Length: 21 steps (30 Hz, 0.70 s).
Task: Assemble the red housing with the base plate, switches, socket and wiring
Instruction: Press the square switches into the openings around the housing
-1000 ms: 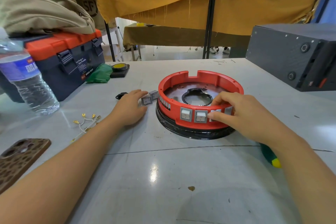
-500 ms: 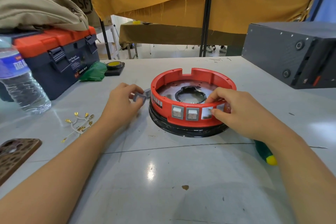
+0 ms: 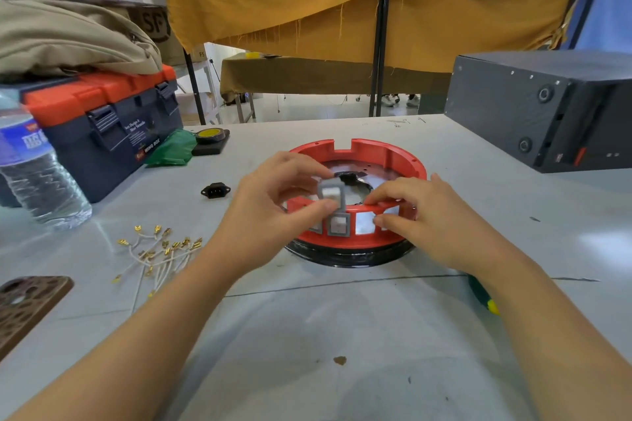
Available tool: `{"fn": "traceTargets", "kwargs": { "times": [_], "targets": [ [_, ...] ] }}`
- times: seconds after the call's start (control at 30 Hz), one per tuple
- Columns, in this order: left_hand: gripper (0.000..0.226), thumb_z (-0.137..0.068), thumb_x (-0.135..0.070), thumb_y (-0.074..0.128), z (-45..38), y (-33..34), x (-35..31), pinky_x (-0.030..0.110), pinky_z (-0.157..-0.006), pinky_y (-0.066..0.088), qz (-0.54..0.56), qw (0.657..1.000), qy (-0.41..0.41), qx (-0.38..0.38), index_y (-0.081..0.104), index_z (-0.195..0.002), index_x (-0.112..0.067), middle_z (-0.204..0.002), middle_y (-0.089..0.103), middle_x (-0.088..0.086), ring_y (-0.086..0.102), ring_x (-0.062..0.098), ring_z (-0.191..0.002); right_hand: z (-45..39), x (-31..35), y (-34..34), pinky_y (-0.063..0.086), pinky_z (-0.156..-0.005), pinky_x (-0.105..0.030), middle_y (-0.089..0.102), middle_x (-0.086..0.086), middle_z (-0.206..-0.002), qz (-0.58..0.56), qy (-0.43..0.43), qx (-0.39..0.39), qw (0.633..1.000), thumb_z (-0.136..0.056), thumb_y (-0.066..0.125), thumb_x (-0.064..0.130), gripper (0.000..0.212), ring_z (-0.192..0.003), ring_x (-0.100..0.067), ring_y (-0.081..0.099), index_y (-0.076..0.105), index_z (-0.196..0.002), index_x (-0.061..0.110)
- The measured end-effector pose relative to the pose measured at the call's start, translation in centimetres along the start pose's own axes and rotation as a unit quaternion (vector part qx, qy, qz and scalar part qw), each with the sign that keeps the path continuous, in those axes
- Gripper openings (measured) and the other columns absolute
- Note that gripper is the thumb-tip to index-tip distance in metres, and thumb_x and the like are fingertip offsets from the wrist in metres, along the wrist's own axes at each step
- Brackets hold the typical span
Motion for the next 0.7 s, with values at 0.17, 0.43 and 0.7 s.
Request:
{"fn": "traceTargets", "kwargs": {
  "times": [0.17, 0.43, 0.7],
  "targets": [
    [0.028, -0.078, -0.023, 0.072, 1.7, 2.3, -2.6, 0.016, -0.084, 0.047, -0.085, 0.991, 0.100, 0.009, 0.069, -0.105, -0.017, -0.101, 0.061, -0.005, 0.058, 0.004, -0.095, 0.0, 1.0, 0.1, 0.033, -0.087, -0.026, 0.053, 0.032, -0.089, -0.011, -0.032, -0.003, 0.999, -0.087, 0.064, 0.025, 0.018, -0.090, 0.007, 0.047, 0.062, -0.100, 0.037],
    [0.028, -0.077, -0.026, 0.070, 2.5, 3.5, -2.8, 0.040, -0.086, 0.047, -0.186, 0.973, 0.138, 0.000, 0.071, -0.102, -0.014, -0.099, 0.066, -0.004, 0.052, 0.011, -0.099, 0.3, 1.3, 0.1, 0.038, -0.104, -0.037, 0.056, 0.030, -0.091, -0.057, -0.022, 0.014, 0.998, -0.086, 0.061, 0.014, 0.025, -0.096, 0.006, 0.052, 0.062, -0.100, 0.035],
    [0.028, -0.077, -0.035, 0.070, 2.5, 3.2, -2.8, 0.041, -0.085, 0.046, -0.164, 0.979, 0.124, 0.000, 0.071, -0.094, -0.013, -0.102, 0.062, -0.003, 0.053, 0.011, -0.099, 0.3, 2.0, 0.1, 0.012, -0.114, -0.024, 0.059, 0.029, -0.086, -0.056, -0.044, 0.007, 0.997, -0.085, 0.061, 0.014, 0.023, -0.091, 0.009, 0.055, 0.061, -0.091, 0.036]
  ]
}}
Point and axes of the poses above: each hand's wrist, its own z-axis away from the middle knuckle, its own y-axis out of the palm, x = y × z, the point moved 10 cm from there along -z, towards the middle knuckle
